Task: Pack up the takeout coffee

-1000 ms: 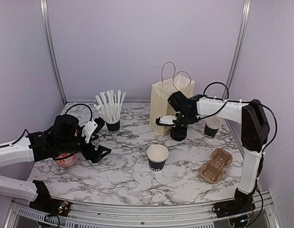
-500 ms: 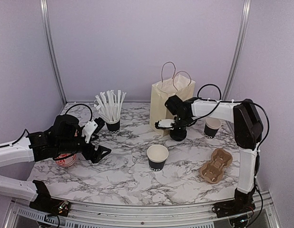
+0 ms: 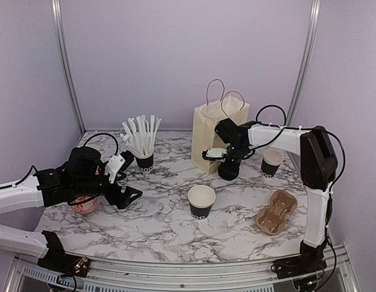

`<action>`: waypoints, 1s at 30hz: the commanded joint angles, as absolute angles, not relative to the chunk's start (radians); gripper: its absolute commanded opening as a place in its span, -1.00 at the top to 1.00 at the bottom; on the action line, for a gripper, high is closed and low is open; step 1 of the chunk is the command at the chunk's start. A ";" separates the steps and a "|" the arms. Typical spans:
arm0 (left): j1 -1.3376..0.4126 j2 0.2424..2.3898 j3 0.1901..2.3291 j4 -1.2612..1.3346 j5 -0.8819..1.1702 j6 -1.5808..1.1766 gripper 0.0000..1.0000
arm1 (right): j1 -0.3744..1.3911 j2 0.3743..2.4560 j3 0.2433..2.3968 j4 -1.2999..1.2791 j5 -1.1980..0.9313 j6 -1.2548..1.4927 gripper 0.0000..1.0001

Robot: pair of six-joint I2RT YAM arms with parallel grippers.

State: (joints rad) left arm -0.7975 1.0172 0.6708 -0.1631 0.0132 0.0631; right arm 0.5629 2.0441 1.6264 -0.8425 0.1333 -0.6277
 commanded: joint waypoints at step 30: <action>-0.792 1.028 0.689 -0.184 0.043 0.071 -0.92 | 0.510 2.119 1.717 -0.956 -0.040 -0.600 0.47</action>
